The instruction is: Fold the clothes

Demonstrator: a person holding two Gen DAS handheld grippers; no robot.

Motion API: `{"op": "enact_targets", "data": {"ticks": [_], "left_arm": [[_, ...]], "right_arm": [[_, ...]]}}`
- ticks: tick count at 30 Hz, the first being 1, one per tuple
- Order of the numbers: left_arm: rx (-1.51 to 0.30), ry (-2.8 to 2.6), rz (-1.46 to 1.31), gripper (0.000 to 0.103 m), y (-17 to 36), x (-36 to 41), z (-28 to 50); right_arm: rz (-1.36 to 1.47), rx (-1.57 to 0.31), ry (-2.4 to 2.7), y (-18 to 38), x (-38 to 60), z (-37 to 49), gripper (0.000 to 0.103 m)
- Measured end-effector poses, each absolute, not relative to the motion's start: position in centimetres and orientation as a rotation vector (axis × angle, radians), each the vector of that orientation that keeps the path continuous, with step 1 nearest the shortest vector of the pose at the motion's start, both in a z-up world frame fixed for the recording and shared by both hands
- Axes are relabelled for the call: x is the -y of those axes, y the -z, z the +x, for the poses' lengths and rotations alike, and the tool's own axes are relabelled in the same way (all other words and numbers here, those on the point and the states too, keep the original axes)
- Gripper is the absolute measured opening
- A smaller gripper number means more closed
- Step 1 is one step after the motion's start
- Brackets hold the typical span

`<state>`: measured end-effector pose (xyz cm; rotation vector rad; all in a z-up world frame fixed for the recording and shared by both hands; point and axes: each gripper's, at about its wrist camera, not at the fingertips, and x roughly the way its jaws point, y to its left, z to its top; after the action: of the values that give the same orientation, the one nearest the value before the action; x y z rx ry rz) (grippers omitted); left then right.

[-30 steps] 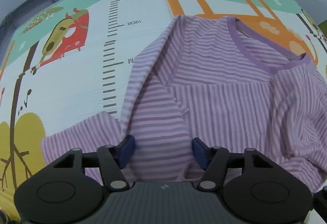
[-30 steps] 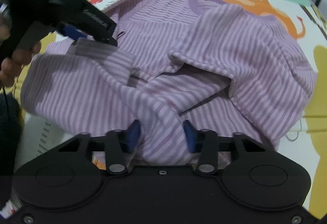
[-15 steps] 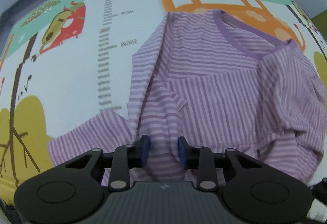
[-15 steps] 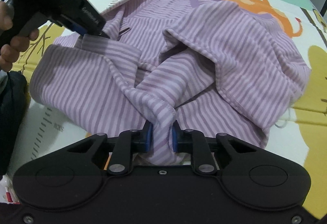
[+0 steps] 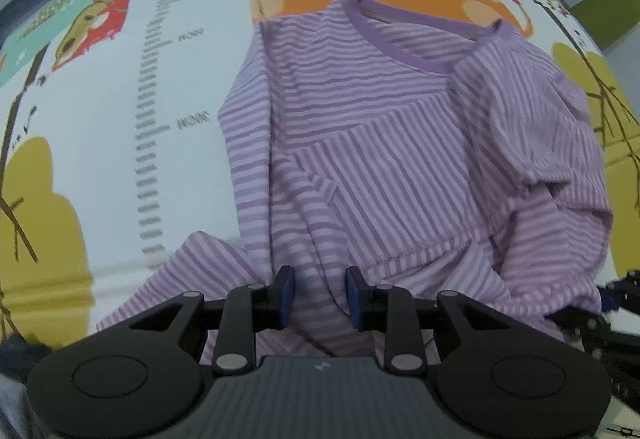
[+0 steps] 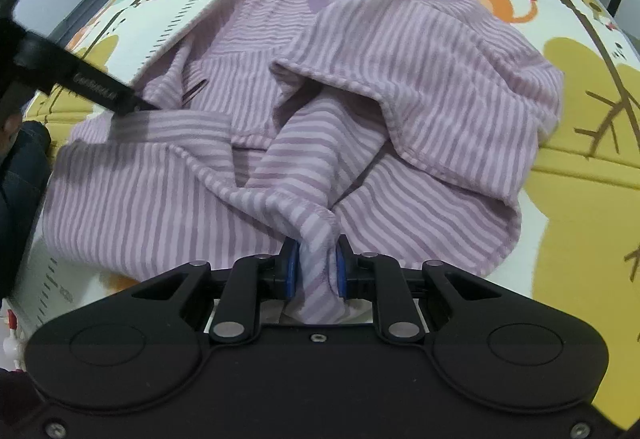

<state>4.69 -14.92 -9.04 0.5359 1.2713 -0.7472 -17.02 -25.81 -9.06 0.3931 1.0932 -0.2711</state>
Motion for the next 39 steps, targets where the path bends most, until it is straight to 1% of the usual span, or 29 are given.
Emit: {"op": "enact_targets", "data": {"ticks": [12, 15, 17, 18, 20, 21, 23, 27, 29, 31, 35, 39], "left_arm": [[-1.326, 0.806, 0.489, 0.030, 8.9, 14.5, 0.1], [-1.328, 0.814, 0.461, 0.032, 8.8, 14.5, -0.4], [-1.315, 0.807, 0.451, 0.035, 8.6, 14.3, -0.6], [-1.310, 0.804, 0.445, 0.036, 8.5, 14.2, -0.5], [-1.304, 0.807, 0.429, 0.044, 8.1, 13.8, -0.4], [-1.301, 0.807, 0.424, 0.046, 7.9, 13.6, -0.4], [-1.289, 0.806, 0.417, 0.056, 7.4, 13.2, -0.4], [-1.261, 0.802, 0.410, 0.062, 6.4, 12.3, -0.5], [-1.250, 0.794, 0.398, 0.068, 5.8, 11.8, -0.5], [-1.234, 0.791, 0.393, 0.069, 5.3, 11.2, -0.6], [-1.226, 0.814, 0.393, 0.076, 4.7, 10.2, -0.8], [-1.231, 0.819, 0.409, 0.077, 5.0, 9.6, -1.5]], "right_arm": [[0.416, -1.094, 0.301, 9.0, 28.3, -20.9, 0.018], [0.416, -1.095, 0.319, 9.1, 29.0, -21.8, 0.020], [0.419, -1.085, 0.314, 8.9, 29.3, -22.4, 0.021], [0.416, -1.073, 0.309, 8.6, 29.3, -22.6, 0.024], [0.408, -1.051, 0.322, 7.9, 29.1, -23.2, 0.032], [0.403, -1.039, 0.331, 7.5, 29.0, -23.4, 0.035], [0.396, -1.014, 0.348, 6.6, 28.7, -23.7, 0.039], [0.387, -0.968, 0.360, 4.8, 27.9, -24.0, 0.041], [0.373, -0.940, 0.356, 3.7, 27.1, -24.0, 0.042], [0.368, -0.902, 0.338, 2.5, 26.3, -24.1, 0.046], [0.341, -0.858, 0.294, 0.6, 24.5, -23.7, 0.050], [0.325, -0.869, 0.246, 0.4, 22.6, -22.5, 0.050]]}}
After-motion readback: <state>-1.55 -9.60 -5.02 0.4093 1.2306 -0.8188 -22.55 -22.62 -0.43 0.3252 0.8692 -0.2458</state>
